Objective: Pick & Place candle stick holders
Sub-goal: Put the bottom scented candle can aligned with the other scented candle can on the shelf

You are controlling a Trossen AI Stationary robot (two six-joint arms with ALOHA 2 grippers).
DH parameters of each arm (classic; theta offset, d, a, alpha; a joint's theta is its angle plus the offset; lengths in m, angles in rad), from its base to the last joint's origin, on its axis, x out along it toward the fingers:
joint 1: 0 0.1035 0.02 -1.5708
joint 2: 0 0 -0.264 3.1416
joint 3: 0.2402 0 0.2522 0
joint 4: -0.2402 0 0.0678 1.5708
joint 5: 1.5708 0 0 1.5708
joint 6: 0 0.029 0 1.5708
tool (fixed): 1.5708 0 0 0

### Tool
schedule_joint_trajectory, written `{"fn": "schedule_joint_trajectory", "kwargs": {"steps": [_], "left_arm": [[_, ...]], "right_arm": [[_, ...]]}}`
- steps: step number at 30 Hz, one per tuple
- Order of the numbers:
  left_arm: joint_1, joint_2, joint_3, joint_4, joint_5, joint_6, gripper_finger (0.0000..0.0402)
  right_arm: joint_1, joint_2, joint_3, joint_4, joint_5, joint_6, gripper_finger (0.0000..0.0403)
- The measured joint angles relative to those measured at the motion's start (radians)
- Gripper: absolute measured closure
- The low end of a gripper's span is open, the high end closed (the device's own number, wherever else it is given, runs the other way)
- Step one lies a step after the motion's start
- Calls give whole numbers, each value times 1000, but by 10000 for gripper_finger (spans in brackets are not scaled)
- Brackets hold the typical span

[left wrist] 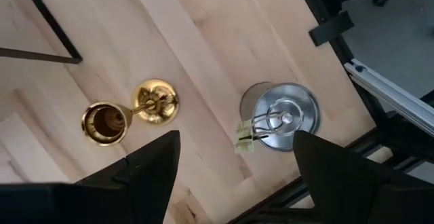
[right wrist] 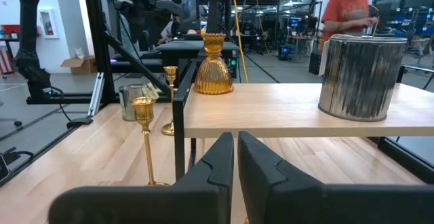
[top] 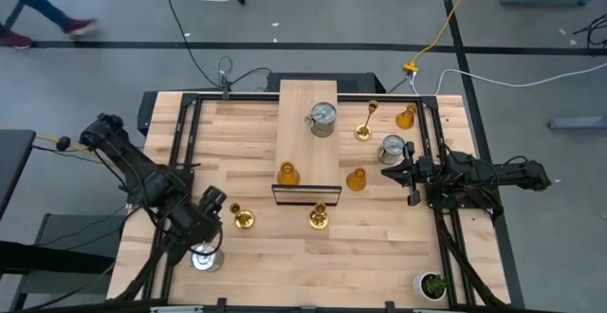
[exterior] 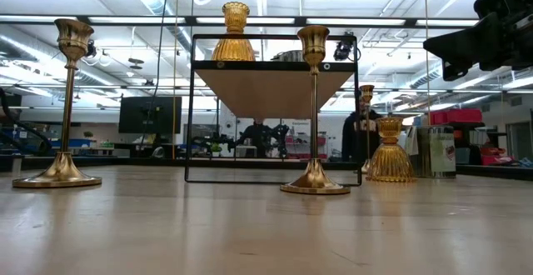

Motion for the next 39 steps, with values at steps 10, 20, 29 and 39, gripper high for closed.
{"fn": "schedule_joint_trajectory", "kwargs": {"steps": [10,20,29,39], "left_arm": [[-46,0,-87,63,38,-59,106],[-116,1,-197,103,58,-62,106],[-187,0,-287,225,56,-63,105],[-194,0,-330,321,31,-68,103]], "right_arm": [[0,0,0,0,0,0,376],[0,0,0,0,0,0,376],[0,0,0,0,0,0,376],[0,0,0,0,0,0,376]]}}
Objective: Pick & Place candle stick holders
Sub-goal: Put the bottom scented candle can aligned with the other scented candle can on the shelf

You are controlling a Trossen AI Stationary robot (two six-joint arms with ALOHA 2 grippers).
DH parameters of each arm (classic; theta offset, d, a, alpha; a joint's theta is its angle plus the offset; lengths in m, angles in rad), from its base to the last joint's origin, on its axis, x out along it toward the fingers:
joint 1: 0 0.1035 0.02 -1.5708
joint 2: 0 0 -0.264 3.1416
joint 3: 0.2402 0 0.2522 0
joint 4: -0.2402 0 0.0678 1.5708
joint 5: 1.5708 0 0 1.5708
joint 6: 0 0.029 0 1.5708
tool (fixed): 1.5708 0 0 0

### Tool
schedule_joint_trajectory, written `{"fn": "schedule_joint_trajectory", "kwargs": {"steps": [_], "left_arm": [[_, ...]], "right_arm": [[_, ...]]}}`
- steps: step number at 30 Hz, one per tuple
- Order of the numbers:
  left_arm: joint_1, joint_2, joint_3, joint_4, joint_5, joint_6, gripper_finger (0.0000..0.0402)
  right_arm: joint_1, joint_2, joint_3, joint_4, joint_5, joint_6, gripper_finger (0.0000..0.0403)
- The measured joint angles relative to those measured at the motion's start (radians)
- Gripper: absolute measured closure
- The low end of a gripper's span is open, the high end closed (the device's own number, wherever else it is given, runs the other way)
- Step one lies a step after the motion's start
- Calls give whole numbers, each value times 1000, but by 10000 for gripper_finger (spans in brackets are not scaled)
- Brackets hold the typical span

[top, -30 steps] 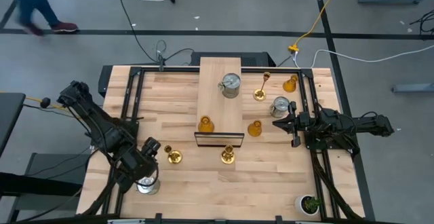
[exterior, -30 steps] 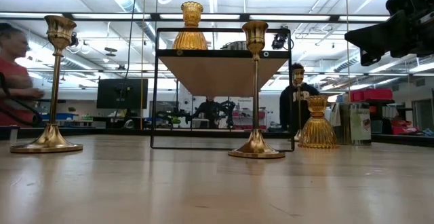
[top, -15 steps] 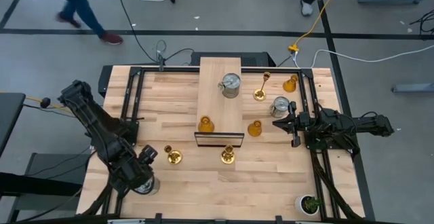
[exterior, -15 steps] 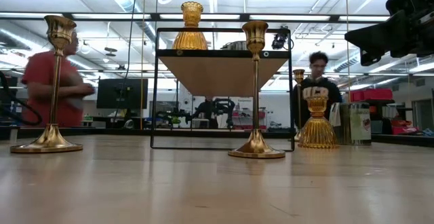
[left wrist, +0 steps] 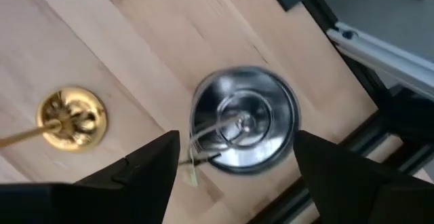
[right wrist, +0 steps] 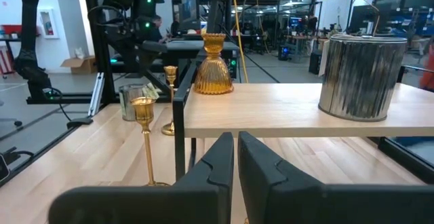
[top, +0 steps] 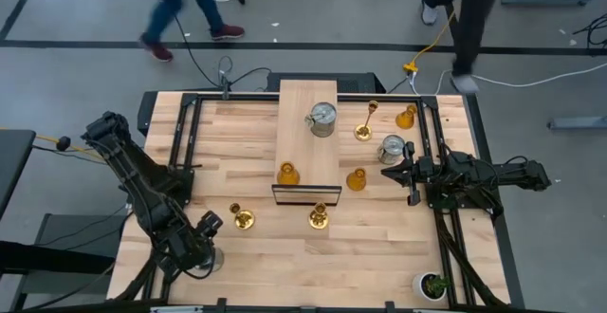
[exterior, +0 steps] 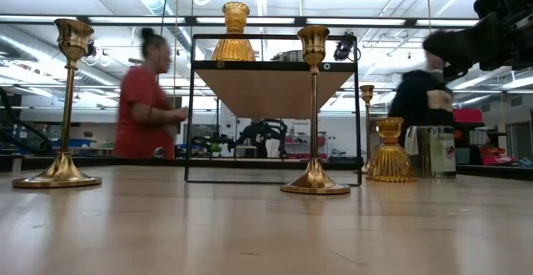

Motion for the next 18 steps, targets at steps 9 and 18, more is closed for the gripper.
{"fn": "schedule_joint_trajectory", "kwargs": {"steps": [9,18], "left_arm": [[0,0,0,32,-2,-42,12],[-11,13,-1,33,-10,7,5]], "right_arm": [[0,0,0,0,0,0,376],[0,0,0,0,0,0,376]]}}
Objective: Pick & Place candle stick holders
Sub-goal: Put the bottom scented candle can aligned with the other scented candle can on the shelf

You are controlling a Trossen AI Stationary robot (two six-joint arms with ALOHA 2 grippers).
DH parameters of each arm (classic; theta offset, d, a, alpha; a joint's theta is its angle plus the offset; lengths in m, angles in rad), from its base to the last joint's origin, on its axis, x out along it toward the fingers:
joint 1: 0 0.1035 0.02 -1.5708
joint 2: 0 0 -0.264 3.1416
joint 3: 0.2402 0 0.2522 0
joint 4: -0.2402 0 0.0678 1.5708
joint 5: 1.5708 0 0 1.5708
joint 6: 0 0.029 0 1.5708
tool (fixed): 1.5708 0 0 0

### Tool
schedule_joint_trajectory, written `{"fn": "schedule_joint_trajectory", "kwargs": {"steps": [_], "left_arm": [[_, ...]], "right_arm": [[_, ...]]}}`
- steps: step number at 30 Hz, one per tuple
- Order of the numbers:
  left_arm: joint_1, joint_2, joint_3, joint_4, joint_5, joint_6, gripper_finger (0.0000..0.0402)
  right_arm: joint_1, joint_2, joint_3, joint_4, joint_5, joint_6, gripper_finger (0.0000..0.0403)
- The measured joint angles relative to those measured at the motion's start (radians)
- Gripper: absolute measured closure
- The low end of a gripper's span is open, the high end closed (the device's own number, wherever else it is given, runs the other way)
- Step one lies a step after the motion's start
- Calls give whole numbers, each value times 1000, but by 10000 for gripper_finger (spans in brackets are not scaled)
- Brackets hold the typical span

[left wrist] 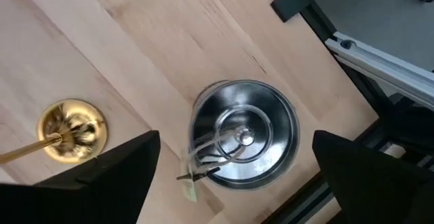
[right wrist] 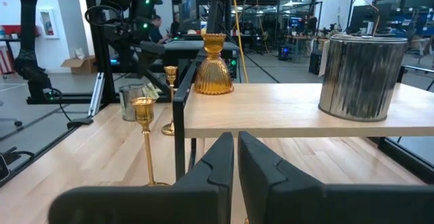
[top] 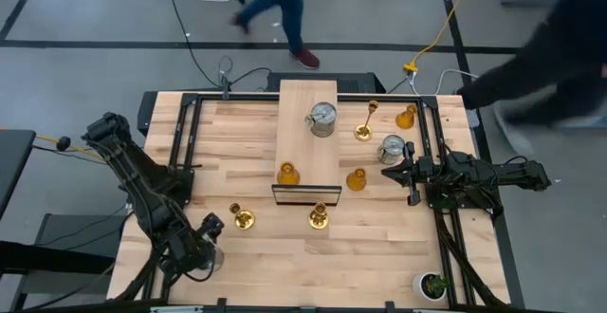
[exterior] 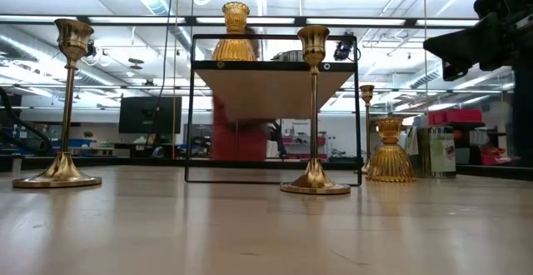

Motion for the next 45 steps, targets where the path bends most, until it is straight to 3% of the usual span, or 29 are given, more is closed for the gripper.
{"fn": "schedule_joint_trajectory", "kwargs": {"steps": [13,25,45], "left_arm": [[-57,33,-9,10,-76,37,2],[-101,34,-63,78,-60,56,2],[-119,34,-76,87,-122,73,2]], "right_arm": [[0,0,0,0,1,0,376],[0,0,0,0,0,0,376],[0,0,0,0,0,0,376]]}}
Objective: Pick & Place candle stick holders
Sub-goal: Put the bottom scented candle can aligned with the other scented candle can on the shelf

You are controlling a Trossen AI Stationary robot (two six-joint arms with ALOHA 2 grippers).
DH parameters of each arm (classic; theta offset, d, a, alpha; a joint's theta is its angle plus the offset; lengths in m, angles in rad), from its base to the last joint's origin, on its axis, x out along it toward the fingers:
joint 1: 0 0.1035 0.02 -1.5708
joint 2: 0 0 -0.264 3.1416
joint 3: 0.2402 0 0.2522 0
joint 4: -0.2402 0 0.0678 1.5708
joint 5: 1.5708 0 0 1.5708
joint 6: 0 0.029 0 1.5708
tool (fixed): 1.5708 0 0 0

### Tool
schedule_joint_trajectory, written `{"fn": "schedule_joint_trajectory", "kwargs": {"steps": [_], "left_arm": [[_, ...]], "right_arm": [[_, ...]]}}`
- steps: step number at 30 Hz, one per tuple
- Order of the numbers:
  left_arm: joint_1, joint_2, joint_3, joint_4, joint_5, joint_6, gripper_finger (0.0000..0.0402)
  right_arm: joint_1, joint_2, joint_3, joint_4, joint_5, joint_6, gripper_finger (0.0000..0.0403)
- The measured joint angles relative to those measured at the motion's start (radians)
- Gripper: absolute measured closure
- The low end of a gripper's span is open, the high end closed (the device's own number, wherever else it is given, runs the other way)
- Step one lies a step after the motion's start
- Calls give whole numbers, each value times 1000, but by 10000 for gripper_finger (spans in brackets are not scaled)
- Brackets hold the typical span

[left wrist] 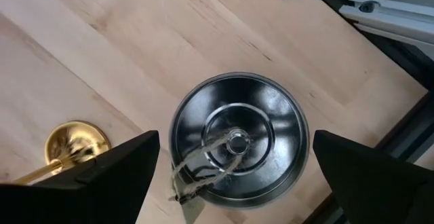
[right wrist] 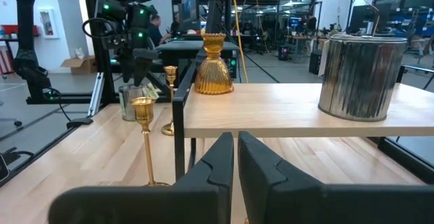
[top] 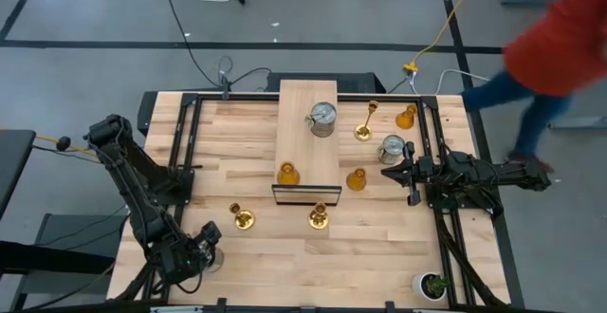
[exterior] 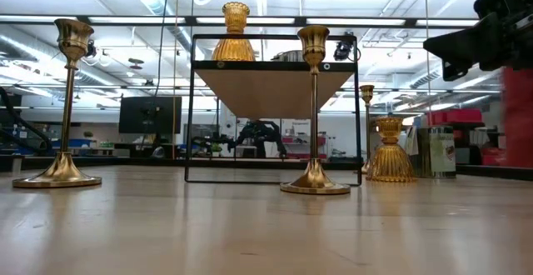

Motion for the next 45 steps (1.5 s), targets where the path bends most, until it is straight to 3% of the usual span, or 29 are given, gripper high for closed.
{"fn": "schedule_joint_trajectory", "kwargs": {"steps": [45], "left_arm": [[3,0,-117,168,0,7,3]], "right_arm": [[0,0,0,0,0,0,376]]}}
